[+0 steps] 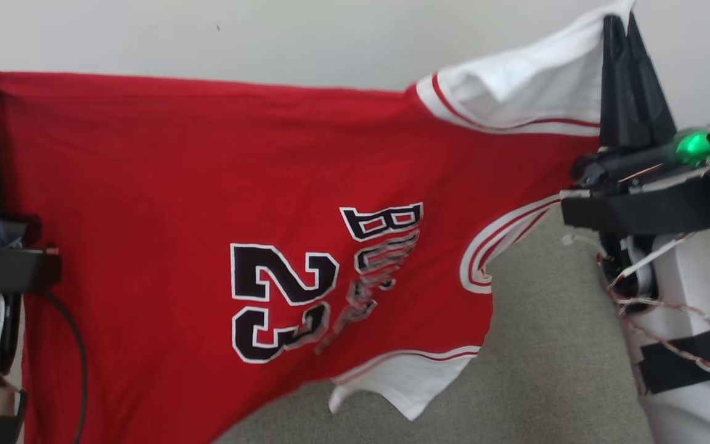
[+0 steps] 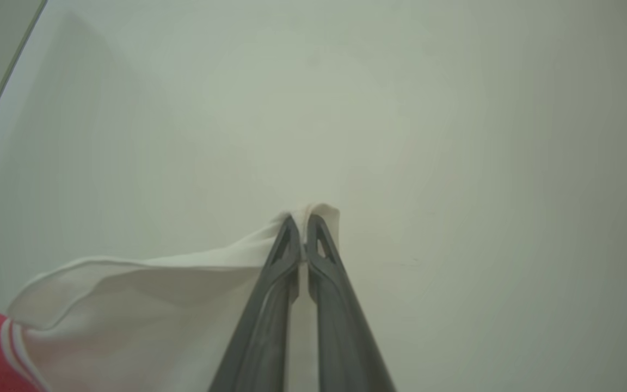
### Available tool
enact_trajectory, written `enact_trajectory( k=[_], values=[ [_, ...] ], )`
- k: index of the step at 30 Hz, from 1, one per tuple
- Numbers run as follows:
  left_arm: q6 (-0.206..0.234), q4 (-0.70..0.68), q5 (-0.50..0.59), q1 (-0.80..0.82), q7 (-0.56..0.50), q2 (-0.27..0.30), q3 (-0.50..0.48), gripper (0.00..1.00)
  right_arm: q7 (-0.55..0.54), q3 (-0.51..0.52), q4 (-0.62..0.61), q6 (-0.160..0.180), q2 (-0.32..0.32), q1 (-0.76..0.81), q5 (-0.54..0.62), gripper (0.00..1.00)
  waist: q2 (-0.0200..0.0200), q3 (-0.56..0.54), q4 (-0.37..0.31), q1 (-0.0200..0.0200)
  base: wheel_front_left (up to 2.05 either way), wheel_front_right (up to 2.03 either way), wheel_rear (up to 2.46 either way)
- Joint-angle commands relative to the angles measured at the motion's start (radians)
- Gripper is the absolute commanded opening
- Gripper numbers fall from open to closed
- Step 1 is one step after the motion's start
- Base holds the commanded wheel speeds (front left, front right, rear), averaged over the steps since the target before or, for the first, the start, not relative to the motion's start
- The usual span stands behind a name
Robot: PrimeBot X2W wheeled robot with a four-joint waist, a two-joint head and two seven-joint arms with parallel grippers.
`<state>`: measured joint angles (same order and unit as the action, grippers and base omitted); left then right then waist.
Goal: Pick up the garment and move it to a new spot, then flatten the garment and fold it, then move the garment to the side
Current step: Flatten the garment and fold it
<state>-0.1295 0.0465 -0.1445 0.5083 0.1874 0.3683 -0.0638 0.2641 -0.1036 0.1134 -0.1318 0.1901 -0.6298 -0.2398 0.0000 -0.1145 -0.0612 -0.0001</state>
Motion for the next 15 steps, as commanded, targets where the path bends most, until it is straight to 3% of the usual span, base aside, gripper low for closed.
enact_trajectory(
  k=[1, 9, 15],
  values=[
    [0.001, 0.012, -0.009, 0.016, -0.005, 0.007, 0.008, 0.0, 0.0, -0.007, 0.009, 0.002, 0.013, -0.017, 0.01, 0.0, 0.0, 0.023, 0.006, 0.0001, 0.0, 0.0, 0.0],
    [0.003, 0.164, -0.008, 0.129, -0.049, 0.009, 0.071, 0.0, -0.021, -0.093, 0.161, 0.002, 0.079, -0.17, 0.018, 0.0, 0.0, 0.196, 0.012, 0.0001, 0.0, 0.0, 0.0],
    [0.024, 0.314, 0.041, 0.375, -0.029, 0.0, 0.116, 0.0, -0.01, -0.118, 0.344, 0.002, 0.118, -0.465, 0.086, 0.0, 0.0, 0.376, 0.018, 0.0001, 0.0, 0.0, 0.0]
  ],
)
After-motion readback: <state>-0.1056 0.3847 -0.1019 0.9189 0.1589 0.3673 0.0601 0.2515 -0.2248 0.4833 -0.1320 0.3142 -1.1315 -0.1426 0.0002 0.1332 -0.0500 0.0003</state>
